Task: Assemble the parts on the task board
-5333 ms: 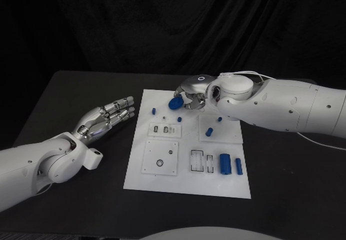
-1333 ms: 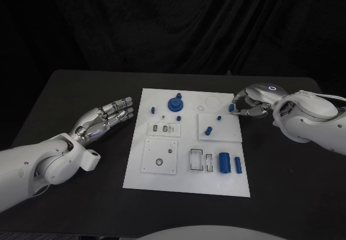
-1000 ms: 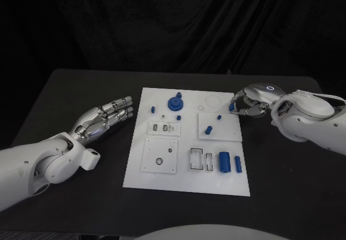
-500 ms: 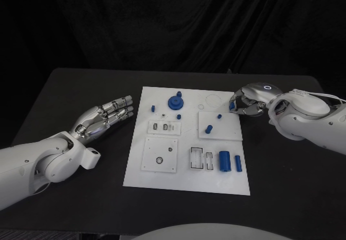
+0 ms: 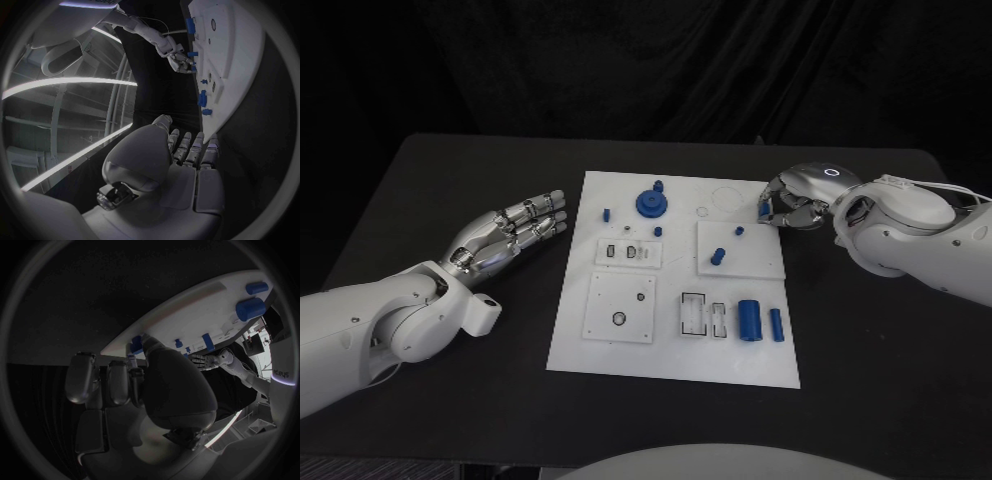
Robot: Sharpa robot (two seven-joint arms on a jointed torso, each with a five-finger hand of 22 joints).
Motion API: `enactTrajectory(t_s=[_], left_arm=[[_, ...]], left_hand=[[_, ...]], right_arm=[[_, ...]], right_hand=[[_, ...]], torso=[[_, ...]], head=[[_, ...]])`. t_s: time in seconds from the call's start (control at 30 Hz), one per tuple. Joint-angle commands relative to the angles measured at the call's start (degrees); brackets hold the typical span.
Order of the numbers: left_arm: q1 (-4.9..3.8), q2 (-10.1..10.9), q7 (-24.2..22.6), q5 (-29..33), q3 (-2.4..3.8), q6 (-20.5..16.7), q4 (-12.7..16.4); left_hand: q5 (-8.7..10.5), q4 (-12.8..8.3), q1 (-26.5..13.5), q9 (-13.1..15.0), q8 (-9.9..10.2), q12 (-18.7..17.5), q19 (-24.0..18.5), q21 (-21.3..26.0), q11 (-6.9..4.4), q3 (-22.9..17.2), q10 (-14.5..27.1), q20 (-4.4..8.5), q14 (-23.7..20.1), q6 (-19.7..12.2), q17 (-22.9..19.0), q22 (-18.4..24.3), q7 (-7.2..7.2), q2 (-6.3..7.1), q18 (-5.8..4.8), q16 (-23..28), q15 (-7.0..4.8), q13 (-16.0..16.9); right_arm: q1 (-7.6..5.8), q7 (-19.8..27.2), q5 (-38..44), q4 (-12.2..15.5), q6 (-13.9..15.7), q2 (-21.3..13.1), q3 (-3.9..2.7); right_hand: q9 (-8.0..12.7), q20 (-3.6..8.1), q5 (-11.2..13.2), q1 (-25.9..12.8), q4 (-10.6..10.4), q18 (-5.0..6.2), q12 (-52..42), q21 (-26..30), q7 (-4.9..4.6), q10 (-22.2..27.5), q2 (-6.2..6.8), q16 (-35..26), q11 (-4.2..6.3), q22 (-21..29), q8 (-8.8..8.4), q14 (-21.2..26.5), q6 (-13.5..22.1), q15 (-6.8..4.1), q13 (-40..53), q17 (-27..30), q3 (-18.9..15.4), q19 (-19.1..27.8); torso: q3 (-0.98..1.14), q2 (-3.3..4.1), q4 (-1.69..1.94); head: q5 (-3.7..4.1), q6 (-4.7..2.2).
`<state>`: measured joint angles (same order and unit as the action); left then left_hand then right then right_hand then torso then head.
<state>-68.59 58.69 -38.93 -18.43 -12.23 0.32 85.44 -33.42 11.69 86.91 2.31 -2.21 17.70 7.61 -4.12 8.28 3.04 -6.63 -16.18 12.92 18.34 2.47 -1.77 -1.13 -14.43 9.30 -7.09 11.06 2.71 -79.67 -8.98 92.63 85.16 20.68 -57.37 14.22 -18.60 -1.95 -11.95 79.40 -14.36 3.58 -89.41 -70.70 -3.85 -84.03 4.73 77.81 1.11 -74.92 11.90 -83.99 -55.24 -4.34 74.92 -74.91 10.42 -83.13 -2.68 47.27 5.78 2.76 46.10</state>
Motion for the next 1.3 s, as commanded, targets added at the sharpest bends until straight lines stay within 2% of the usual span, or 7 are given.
enactTrajectory(t_s=[0.03,0.3,0.47,0.7,0.9,1.07,1.3], left_arm=[[0.08,-0.11,-11.06,0.08,0.04,0.81,0.01],[0.14,-0.12,-10.96,0.08,0.04,0.93,-0.16],[0.17,-0.03,-10.97,0.08,0.04,0.85,-0.12],[0.18,-0.08,-10.91,0.08,0.04,0.71,-0.06],[0.18,-0.40,-10.89,0.08,0.04,0.66,-0.08],[0.19,-0.48,-10.87,0.08,0.04,0.76,-0.09],[0.18,-0.39,-10.73,0.08,0.04,0.58,0.17]], left_hand=[[-0.17,0.08,-0.01,0.00,-0.14,0.25,-0.02,0.11,0.27,-0.27,-0.06,-0.42,-0.01,-0.13,-0.02,-0.04,-0.37,0.39,-0.01,-0.20,0.49,0.02],[-0.18,0.06,-0.03,-0.02,-0.12,0.21,-0.04,0.12,0.29,-0.32,-0.03,-0.42,-0.03,-0.23,-0.02,-0.04,-0.37,0.38,-0.02,-0.19,0.51,0.01],[-0.18,0.06,-0.03,-0.02,-0.12,0.21,-0.04,0.12,0.29,-0.32,-0.03,-0.42,-0.03,-0.23,-0.02,-0.04,-0.37,0.38,-0.02,-0.19,0.51,0.01],[-0.18,0.06,-0.03,-0.02,-0.12,0.21,-0.04,0.12,0.29,-0.32,-0.03,-0.42,-0.03,-0.23,-0.02,-0.04,-0.37,0.38,-0.02,-0.19,0.51,0.01],[-0.18,-0.02,-0.09,-0.01,-0.12,0.35,-0.03,0.11,0.34,-0.46,-0.05,-0.42,0.01,-0.16,-0.01,-0.04,-0.36,0.40,-0.05,-0.22,0.53,0.02],[-0.18,-0.02,-0.10,-0.01,-0.12,0.31,-0.05,0.12,0.34,-0.47,-0.03,-0.42,-0.04,-0.20,-0.02,-0.04,-0.36,0.40,-0.06,-0.20,0.53,0.02],[-0.17,-0.05,-0.12,0.00,-0.13,0.38,-0.07,0.13,0.35,-0.50,-0.05,-0.42,-0.04,-0.15,-0.02,-0.03,-0.35,0.43,-0.07,-0.20,0.55,0.03]], right_arm=[[0.22,-0.74,0.19,-0.06,-0.43,-0.01,0.06],[0.22,-0.48,0.19,0.45,1.77,-0.18,0.05],[-0.13,-0.47,0.19,2.52,4.81,-1.10,-0.01],[-3.56,-0.42,0.19,7.20,5.82,-0.98,-0.05],[-5.20,0.45,0.19,12.26,4.95,2.09,-0.07],[-4.10,1.28,0.19,14.11,4.25,6.24,-0.06],[-0.78,-0.19,3.66,13.19,1.99,12.16,-0.07]], right_hand=[[-1.23,0.26,-1.00,0.80,0.76,0.57,0.26,0.26,0.22,-4.93,-0.38,-0.36,0.38,-7.44,1.12,-3.69,-1.26,-0.41,13.82,-7.64,-0.02,0.29],[-3.90,0.59,-4.40,1.66,2.01,0.56,0.26,0.42,0.65,-4.95,-1.17,-0.39,0.76,-7.60,3.17,-3.71,-1.74,-0.73,13.84,-7.62,0.31,0.17],[-4.83,0.64,-5.82,2.22,2.62,0.52,0.18,0.31,0.68,-5.04,-1.30,-0.31,0.77,-7.73,3.77,-3.76,-1.67,-0.79,13.96,-7.67,0.62,0.04],[-5.12,0.64,-6.02,2.51,2.89,0.53,0.18,0.41,0.49,-5.05,-1.27,-0.24,0.60,-7.73,3.88,-3.79,-1.48,-0.73,13.97,-7.71,0.75,0.03],[-5.26,0.60,-6.14,2.63,3.05,0.53,0.06,0.46,0.36,-5.20,-1.24,-0.02,0.50,-7.74,3.84,-3.85,-1.17,-0.66,14.15,-7.84,0.81,0.02],[-5.44,0.57,-6.16,2.86,3.34,0.63,0.10,0.97,0.30,-5.14,-1.19,-0.42,0.40,-7.57,3.90,-3.80,-1.07,-0.60,14.07,-7.59,0.89,0.15],[-5.84,0.36,-5.29,2.57,3.54,0.71,0.13,1.55,-0.01,-5.11,-1.04,-0.77,-0.07,-7.42,3.97,-3.78,-0.79,-0.27,14.04,-7.36,0.73,0.24]], torso=[[-0.02,-0.01,0.03],[-0.04,-0.01,-0.02],[-0.03,-0.04,0.01],[-0.02,-0.01,-0.07],[-0.09,-0.07,0.01],[-0.04,-0.01,-0.01],[-0.05,0.02,0.12]], head=[[-0.04,0.04],[-0.14,0.14],[-0.29,0.04],[-0.69,-0.06],[-0.83,-0.10],[-0.92,-0.27],[-1.26,-0.38]])
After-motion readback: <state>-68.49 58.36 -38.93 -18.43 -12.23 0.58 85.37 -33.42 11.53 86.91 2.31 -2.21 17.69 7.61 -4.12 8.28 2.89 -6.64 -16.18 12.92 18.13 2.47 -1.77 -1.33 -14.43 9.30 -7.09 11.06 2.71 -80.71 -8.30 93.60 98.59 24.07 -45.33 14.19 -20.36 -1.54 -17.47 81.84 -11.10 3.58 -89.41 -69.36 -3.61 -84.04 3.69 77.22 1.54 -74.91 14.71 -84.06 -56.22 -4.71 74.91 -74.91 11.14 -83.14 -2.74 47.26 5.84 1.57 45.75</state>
